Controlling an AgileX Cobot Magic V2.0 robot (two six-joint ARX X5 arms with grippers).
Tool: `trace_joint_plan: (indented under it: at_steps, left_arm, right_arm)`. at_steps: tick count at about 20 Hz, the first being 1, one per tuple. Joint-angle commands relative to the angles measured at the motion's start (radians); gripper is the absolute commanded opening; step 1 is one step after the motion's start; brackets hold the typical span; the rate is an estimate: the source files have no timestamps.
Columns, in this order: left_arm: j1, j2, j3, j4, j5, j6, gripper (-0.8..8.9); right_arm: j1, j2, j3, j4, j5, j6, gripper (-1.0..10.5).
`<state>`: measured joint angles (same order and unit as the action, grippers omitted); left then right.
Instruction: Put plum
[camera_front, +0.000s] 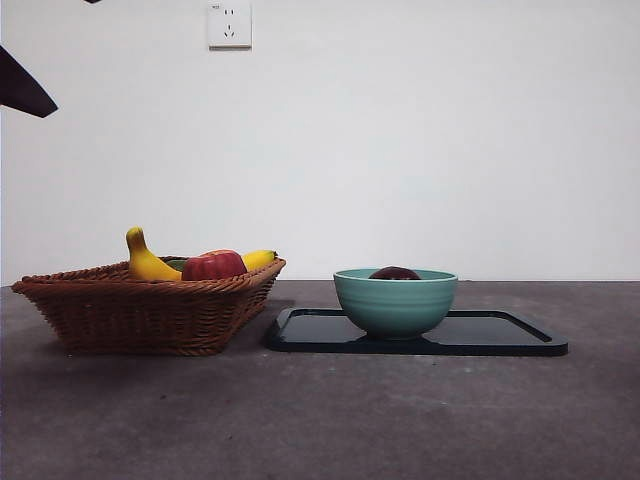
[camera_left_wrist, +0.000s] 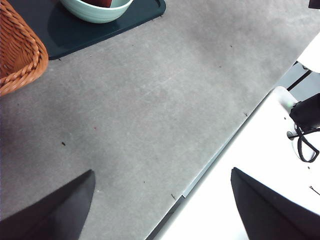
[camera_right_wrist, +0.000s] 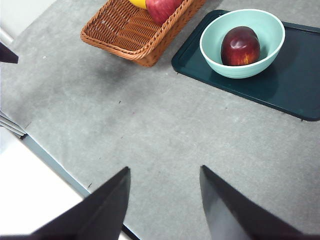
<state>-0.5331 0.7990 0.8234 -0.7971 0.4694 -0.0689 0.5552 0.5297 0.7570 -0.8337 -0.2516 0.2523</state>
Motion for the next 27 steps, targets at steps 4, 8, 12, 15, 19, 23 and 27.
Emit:
trace_joint_plan:
  at_steps: [4,8,12,15,19,23,27]
  left_arm:
    - [-0.005,0.005,0.010,0.008,0.002,0.003,4.29]
    - [-0.005,0.005,0.010,0.008,0.002,0.004,4.29]
    - [-0.005,0.005,0.010,0.008,0.002,0.003,4.29]
    - [-0.005,0.005,0.010,0.010,0.002,-0.003,4.29]
    - [-0.005,0.014,0.016,0.042,-0.006,-0.023,4.29]
    - [-0.005,0.081,0.070,0.090,-0.006,-0.029,4.32]
    - [-0.011,0.242,0.202,0.121,-0.052,-0.017,4.32]
  right_arm:
    - [0.006,0.002,0.006,0.010,-0.003,0.012,2.2]
    - [0.006,0.002,0.006,0.010,-0.003,0.012,2.2]
    - [0.006,0.002,0.006,0.009,-0.003,0.012,2.2]
    - [0.006,0.002,0.006,0.009,-0.003,0.013,2.2]
    - [0.006,0.002,0.006,0.010,-0.003,0.013,2.2]
    - [0.006,0.002,0.006,0.010,-0.003,0.013,2.2]
    - [0.006,0.002,0.006,0.009,-0.003,0.013,2.2]
